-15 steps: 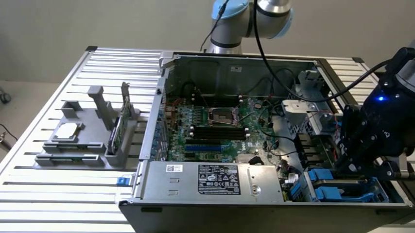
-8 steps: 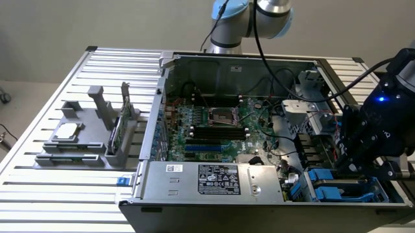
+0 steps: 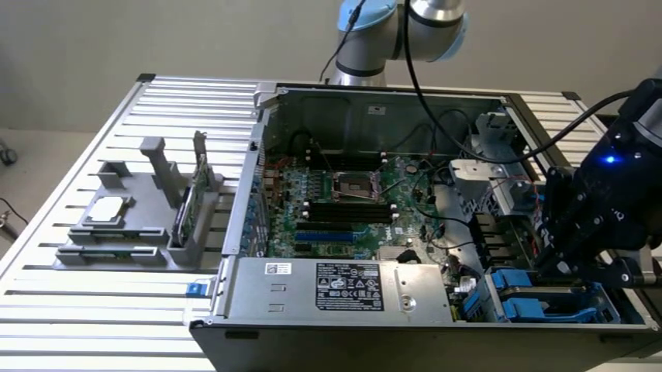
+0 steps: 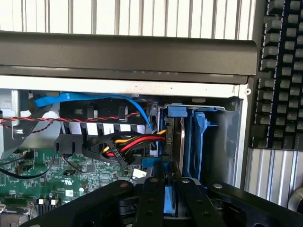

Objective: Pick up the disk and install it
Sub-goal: 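Insert the second disk wire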

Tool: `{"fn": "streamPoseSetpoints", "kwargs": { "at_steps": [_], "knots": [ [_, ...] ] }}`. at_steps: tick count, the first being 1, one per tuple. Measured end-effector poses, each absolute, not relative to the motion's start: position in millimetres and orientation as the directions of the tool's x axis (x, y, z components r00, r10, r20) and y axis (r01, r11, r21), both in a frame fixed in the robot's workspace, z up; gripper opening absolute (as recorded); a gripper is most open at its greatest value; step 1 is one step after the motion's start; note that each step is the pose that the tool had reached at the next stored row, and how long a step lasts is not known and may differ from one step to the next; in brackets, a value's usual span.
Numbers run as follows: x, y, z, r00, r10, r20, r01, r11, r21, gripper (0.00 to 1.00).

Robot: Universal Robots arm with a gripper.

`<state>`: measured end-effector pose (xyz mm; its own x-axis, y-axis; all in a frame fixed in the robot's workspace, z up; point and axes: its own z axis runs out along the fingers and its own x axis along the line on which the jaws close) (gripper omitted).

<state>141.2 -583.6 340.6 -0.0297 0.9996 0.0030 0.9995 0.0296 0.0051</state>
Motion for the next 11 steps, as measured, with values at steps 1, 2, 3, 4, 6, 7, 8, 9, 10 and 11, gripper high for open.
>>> {"fn": "streamPoseSetpoints", "kwargs": {
  "at_steps": [1,2,3,4,6,7,8,9,10,11],
  "knots": [
    [141.2,-584.0,340.7,-0.030,1.000,0.005,1.000,0.030,0.005,0.16],
    [141.2,-584.4,340.7,-0.030,1.000,0.006,1.000,0.030,0.005,0.16],
    [141.2,-584.7,340.7,-0.030,1.000,0.007,1.000,0.030,0.005,0.16],
    [141.2,-584.9,340.7,-0.030,1.000,0.008,1.000,0.030,0.005,0.16],
    [141.2,-585.1,340.7,-0.030,1.000,0.009,1.000,0.030,0.005,0.16],
    [141.2,-585.9,340.6,-0.030,0.999,0.010,1.000,0.030,0.005,0.16],
    [141.2,-586.4,340.3,-0.029,1.000,0.011,1.000,0.029,0.005,0.16],
    [141.2,-586.5,340.4,-0.029,1.000,0.011,1.000,0.029,0.005,0.16],
    [141.2,-586.5,340.4,-0.029,1.000,0.012,1.000,0.029,0.005,0.16],
    [141.2,-586.5,340.4,-0.029,0.999,0.013,1.000,0.029,0.005,0.16]
  ]
}}
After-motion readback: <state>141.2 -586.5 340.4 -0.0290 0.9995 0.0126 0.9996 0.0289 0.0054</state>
